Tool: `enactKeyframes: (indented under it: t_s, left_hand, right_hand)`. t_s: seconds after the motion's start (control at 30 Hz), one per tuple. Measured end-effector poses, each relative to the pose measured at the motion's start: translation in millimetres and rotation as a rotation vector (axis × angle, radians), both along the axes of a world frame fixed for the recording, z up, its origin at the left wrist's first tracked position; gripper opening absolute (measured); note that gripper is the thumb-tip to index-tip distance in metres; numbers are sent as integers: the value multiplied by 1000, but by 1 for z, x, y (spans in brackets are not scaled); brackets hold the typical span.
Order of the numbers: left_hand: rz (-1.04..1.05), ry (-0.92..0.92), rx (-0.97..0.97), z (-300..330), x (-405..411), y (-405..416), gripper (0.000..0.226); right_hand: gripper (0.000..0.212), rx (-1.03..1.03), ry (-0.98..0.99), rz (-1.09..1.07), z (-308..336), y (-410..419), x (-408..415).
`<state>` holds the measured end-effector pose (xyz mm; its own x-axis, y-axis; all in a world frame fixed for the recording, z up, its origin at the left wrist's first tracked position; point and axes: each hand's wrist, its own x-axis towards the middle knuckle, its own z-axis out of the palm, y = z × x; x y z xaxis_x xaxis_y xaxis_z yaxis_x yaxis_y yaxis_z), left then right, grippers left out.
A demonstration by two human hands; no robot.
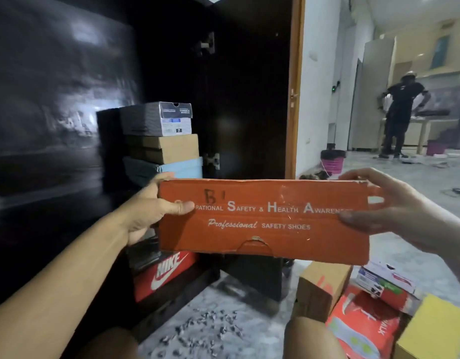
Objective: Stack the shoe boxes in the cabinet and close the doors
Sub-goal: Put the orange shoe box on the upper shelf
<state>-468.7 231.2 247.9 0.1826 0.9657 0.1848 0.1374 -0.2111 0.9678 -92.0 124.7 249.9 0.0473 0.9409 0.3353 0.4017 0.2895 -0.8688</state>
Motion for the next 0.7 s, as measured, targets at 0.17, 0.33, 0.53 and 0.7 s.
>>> enactKeyframes:
  t_s: [0.17,0.33,0.53,0.7]
  left_hand:
    - [287,222,176,20,-58,-23,74]
    - [548,308,192,23,-94,-27,63]
    - [842,309,156,25,-121,-14,77]
    - [1093,404,164,18,-134,0,76]
  right_hand:
    - [63,137,-125,36,-3,37,-63]
    - [50,158,-149,81,-10,94,-113]
    - [51,211,-176,134,-10,162,-166]
    - [52,274,-228,147,-8,217,-214]
